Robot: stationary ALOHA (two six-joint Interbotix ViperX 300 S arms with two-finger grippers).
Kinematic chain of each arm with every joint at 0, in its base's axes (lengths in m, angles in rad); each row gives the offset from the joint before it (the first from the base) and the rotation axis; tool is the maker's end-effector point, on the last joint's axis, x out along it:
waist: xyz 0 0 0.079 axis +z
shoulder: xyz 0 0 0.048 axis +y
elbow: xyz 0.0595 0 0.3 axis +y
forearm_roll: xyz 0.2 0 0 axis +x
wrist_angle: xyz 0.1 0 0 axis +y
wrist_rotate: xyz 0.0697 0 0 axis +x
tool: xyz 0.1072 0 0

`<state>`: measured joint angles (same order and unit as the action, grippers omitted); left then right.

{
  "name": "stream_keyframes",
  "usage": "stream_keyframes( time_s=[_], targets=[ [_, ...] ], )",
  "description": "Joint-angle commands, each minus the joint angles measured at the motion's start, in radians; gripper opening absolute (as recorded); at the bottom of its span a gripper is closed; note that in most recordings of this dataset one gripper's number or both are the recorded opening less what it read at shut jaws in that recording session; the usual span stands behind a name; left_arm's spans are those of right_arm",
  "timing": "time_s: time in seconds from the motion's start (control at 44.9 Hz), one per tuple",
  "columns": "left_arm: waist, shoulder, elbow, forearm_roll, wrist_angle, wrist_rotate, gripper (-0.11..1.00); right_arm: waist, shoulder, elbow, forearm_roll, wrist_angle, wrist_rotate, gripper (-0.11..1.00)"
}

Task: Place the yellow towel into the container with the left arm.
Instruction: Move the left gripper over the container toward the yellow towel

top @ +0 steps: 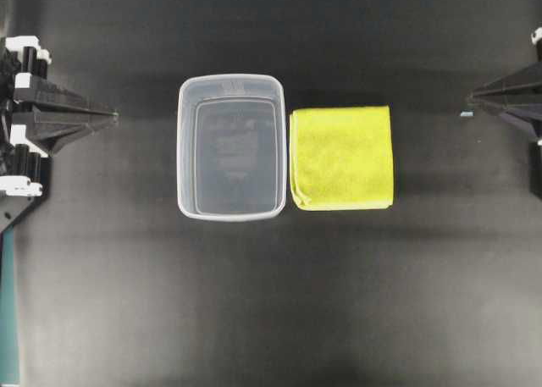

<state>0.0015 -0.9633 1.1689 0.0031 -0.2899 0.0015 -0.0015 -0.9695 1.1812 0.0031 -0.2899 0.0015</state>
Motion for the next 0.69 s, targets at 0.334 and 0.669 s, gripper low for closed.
stream_keyframes(
  time_s=[0.334, 0.669],
  targets=[
    [0.02, 0.087, -0.107, 0.04, 0.075, -0.064, 0.54, -0.005, 0.002, -0.02, 0.029, -0.009, 0.028, 0.7],
    [0.038, 0.391, -0.446, 0.04, 0.479, -0.048, 0.72, -0.072, -0.075, -0.031, 0.031, 0.129, 0.031, 0.74]
  ],
)
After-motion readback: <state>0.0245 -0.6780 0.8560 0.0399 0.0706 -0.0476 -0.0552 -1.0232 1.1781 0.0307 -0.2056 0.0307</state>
